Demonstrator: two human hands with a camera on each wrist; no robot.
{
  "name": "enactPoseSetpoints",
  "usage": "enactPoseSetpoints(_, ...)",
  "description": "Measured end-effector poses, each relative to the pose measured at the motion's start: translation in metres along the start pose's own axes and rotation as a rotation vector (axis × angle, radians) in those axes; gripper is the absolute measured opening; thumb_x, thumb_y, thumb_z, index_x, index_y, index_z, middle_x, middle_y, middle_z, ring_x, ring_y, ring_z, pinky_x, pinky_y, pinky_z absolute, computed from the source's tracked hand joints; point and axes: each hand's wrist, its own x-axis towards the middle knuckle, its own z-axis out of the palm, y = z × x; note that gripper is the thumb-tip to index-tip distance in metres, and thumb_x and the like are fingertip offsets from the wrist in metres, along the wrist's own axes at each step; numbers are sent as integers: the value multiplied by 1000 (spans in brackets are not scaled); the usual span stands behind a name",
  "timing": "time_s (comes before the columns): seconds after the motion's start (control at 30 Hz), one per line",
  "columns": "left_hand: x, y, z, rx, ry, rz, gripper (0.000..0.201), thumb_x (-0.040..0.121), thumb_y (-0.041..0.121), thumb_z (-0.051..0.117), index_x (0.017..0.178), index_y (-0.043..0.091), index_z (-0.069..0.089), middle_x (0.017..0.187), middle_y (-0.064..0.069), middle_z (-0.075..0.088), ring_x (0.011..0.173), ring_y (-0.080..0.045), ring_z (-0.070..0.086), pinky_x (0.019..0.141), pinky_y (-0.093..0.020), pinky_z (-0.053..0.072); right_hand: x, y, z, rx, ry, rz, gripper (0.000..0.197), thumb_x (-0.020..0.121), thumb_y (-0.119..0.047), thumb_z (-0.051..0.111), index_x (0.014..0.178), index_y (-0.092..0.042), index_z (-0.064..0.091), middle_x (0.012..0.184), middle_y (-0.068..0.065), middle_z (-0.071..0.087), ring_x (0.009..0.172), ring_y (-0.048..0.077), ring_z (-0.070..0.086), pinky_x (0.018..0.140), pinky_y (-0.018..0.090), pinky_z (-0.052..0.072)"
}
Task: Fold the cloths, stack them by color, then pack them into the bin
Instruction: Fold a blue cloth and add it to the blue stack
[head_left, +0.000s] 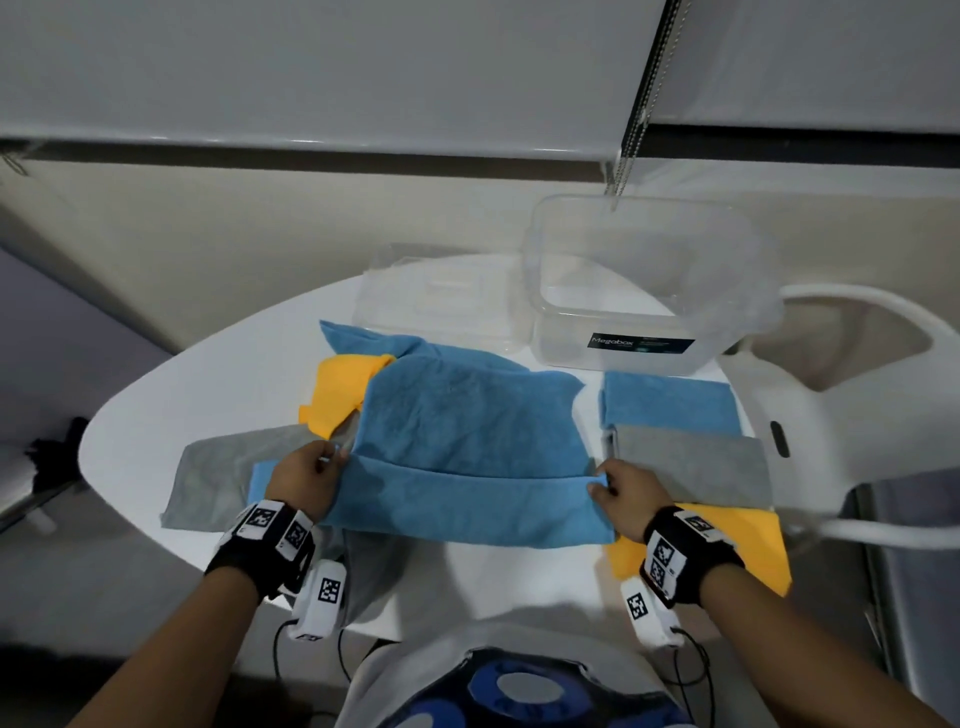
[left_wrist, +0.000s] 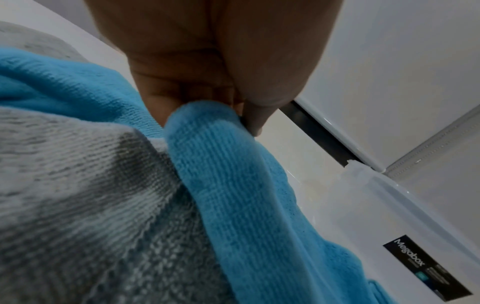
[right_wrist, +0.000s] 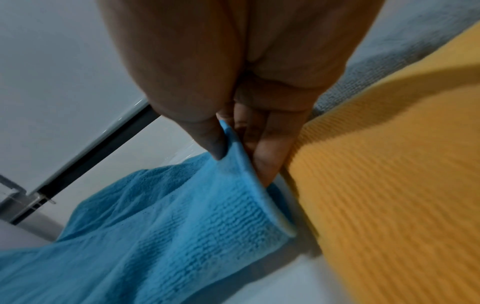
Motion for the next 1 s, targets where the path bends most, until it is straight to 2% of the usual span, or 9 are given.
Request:
enactPoseSetpoints(0.07,6,1,3,30,-8,-13,24,94,33,56,86,11,63,80,-14,67,85,-36,61,68,-34,41,2,-3,0,-24,22,-7,23,94,-24,57,75,-21,45,66,-6,51,67,19,50,52,16,30)
enactPoseSetpoints(0.17,13,5,6,32,-9,-29,19,95,33,55,93,16,63,90,-15,69,91,-36,62,71,-34,43,5,-11,-2,-28,59,6,19,94,-24,56,79,-16,48,68,0,54,71,24,54,61,28,36)
enactPoseSetpoints(0.3,19,11,6,39,0,-30,21,95,33,54,97,15,65,94,-14,69,90,-34,62,69,-31,42,11,-19,-5,-89,84,11,8,94,-24,55,94,-16,53,93,12,66,85,28,61,72,27,42)
enactPoseSetpoints(0.47,19,13,7,89,-72,-47,21,94,41,52,96,21,59,96,-8,67,81,-24,56,67,-28,39,6,-24,-2,-142,40,6,31,92,-24,55,121,-14,53,103,10,67,97,29,64,83,30,51)
enactPoseSetpoints(0.67,8,3,0,90,-147,-84,35,87,54,56,109,27,55,96,2,65,84,-19,60,71,-30,48,-5,-20,6,-241,114,-213,30,90,-19,56,119,-12,56,121,5,50,114,24,49,96,26,39)
enactPoseSetpoints(0.77,4,-8,-3,61,-273,-104,37,82,57,62,104,30,52,94,4,66,69,-20,68,62,-33,56,-10,-18,13,-262,13,-333,29,90,-18,54,118,-13,57,122,3,49,113,22,50,94,22,37)
enactPoseSetpoints(0.83,3,-9,-5,115,-307,-57,33,82,55,65,96,27,56,88,1,66,68,-20,66,65,-36,57,-9,-16,21,-303,-101,-359,32,91,-21,53,122,-14,56,127,4,48,117,22,50,98,22,37)
enactPoseSetpoints(0.9,1,-4,-6,165,-277,16,27,83,47,67,89,22,58,84,-2,64,74,-21,62,69,-37,53,-8,-14,28,-370,-187,-345,35,91,-25,53,124,-15,54,131,5,46,121,24,47,104,25,37)
enactPoseSetpoints(1.0,-3,3,-8,122,-203,35,18,84,32,69,86,20,55,76,0,59,67,-18,57,54,-27,43,-9,-13,33,-455,-234,-330,34,90,-29,53,122,-17,54,131,5,43,122,26,43,104,29,38)
